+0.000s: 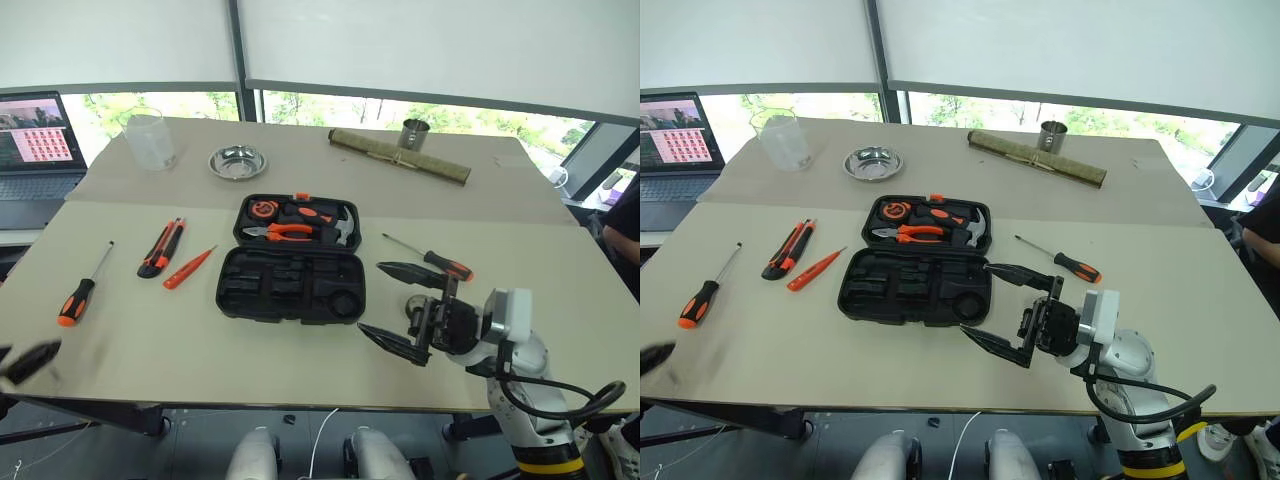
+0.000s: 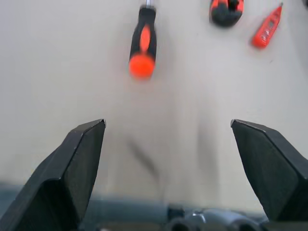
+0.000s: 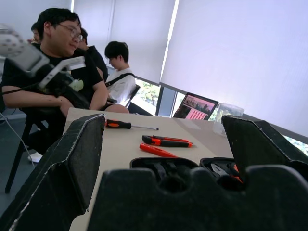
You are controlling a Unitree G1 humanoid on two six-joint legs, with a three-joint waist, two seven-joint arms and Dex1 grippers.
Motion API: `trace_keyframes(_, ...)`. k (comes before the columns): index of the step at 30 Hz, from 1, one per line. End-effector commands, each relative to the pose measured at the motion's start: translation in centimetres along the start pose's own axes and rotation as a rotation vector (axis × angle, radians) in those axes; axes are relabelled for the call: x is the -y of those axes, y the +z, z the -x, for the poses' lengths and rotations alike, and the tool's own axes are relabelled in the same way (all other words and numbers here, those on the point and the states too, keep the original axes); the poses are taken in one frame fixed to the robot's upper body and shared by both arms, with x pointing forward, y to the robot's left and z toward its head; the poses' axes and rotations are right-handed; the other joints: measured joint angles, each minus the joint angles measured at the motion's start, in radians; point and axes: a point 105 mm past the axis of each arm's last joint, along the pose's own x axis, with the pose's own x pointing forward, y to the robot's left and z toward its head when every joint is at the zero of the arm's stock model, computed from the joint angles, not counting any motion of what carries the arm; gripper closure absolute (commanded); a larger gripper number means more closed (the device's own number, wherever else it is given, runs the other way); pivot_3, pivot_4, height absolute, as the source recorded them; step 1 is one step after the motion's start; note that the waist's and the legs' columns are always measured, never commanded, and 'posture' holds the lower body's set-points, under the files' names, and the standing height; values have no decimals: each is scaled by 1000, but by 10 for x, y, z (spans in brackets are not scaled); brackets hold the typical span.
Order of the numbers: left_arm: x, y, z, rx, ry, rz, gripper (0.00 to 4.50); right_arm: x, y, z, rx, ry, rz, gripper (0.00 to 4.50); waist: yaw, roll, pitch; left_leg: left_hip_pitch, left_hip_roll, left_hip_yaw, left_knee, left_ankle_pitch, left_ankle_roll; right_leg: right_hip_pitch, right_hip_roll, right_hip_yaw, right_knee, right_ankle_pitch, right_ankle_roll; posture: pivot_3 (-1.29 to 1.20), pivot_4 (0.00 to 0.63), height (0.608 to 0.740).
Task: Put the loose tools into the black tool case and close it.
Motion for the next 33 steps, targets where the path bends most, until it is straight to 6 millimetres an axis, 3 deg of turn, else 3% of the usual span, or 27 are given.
trace_keyframes(1,-11,6,-24,-97,84,13,0,7,8,-11,33,-18,10,8,-5,2,1,0,0,0,0,0,0,0,0,0,0,0,0,0,150,740)
trace_keyframes(5,-20,15,-49,-140,117,16,0,15,8,-14,32,-31,29,8,-17,0,0,-5,0,1,-2,0,-1,-4,1,3,3,1,0,0,150,740)
trace_keyframes(10,-21,13,-73,-185,112,6,0,21,3,-4,6,-50,53,8,-9,0,0,-11,-1,4,-2,-2,-3,-10,2,2,7,-1,-1,0,150,740)
trace_keyframes(13,-18,14,-80,-184,93,3,669,22,3,1,-5,-58,55,0,-6,-1,0,-19,-1,6,0,-2,-4,-20,2,3,10,-1,-1,0,150,740)
trace_keyframes(17,-2,16,-90,-161,-10,9,2152,22,1,9,-22,-68,60,0,-1,-1,0,-18,-1,6,0,-1,-4,-20,2,3,11,-1,-1,0,150,740)
trace_keyframes(22,-13,14,-76,-175,-10,-98,3837,24,2,17,-41,-93,78,0,-6,-1,0,-18,-1,7,0,-1,-5,-20,1,4,12,-1,-1,0,150,740)
trace_keyframes(23,-15,17,-73,-165,-7,-106,3882,26,3,19,-44,-103,83,0,-6,-1,0,-17,-1,8,0,-1,-5,-20,1,4,13,-1,-1,0,150,740)
trace_keyframes(26,-8,56,-63,8,-60,-216,3882,33,7,34,-82,-135,108,0,-2,-1,0,-17,-1,8,0,-1,-4,-20,2,4,13,-1,-1,0,150,740)
trace_keyframes(28,16,81,-57,142,-182,-361,3882,36,9,42,-104,-151,121,0,4,-3,0,-18,-1,7,0,-1,-5,-20,2,4,12,-1,-1,0,150,740)
trace_keyframes(30,63,104,-51,309,-403,-580,3882,38,10,51,-140,-150,139,0,14,-3,0,-18,-1,7,1,-1,-5,-19,1,3,11,-1,-1,0,150,740)
trace_keyframes(33,108,103,-57,334,-602,-783,3882,44,7,63,-214,-133,174,0,25,-2,0,-18,-2,8,1,-1,-4,-18,0,3,10,-1,0,0,150,740)
